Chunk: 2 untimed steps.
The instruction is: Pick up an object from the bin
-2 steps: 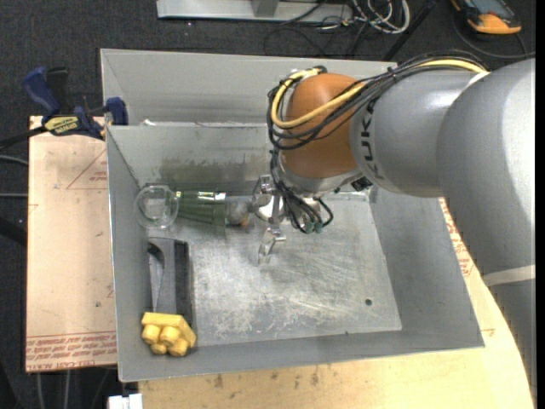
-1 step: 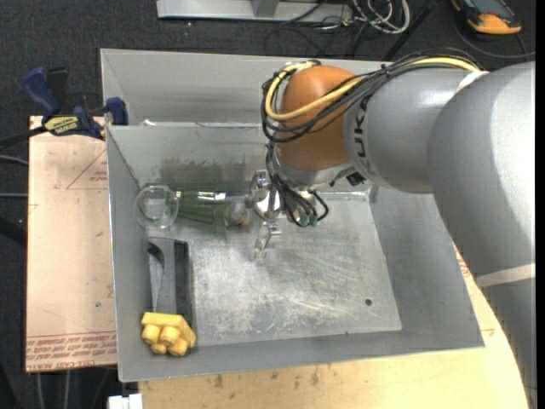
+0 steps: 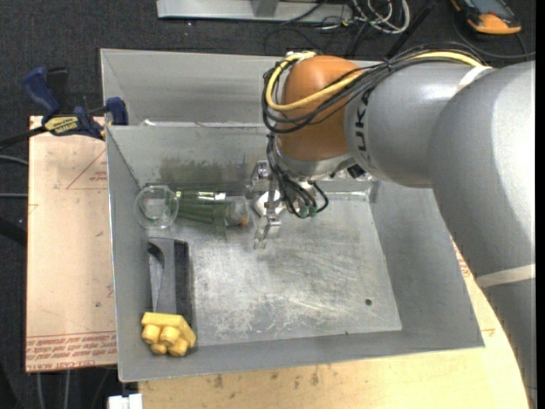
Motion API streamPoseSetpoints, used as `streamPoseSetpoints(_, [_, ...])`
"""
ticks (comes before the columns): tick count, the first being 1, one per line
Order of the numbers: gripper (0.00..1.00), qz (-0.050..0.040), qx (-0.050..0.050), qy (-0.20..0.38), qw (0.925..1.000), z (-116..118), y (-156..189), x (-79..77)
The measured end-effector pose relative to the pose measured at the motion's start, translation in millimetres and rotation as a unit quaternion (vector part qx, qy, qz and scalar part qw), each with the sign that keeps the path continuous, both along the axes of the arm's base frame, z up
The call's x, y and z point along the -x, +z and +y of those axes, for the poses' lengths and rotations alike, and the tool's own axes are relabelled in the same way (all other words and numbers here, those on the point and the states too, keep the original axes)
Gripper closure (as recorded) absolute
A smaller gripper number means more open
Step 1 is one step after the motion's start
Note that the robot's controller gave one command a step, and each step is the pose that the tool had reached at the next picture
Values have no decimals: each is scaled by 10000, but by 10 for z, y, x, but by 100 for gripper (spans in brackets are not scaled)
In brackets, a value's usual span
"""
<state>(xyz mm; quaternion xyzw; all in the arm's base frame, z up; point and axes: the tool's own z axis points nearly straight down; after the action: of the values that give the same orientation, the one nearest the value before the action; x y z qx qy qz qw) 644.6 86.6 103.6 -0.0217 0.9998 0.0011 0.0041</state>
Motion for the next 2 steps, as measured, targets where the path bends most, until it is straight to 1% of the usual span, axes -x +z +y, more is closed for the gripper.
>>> streamPoseSetpoints(1, [0, 62, 10, 193, 9998, 55, 366, -33])
streamPoseSetpoints(2, [100, 23, 14, -72, 10000, 284, -185, -143])
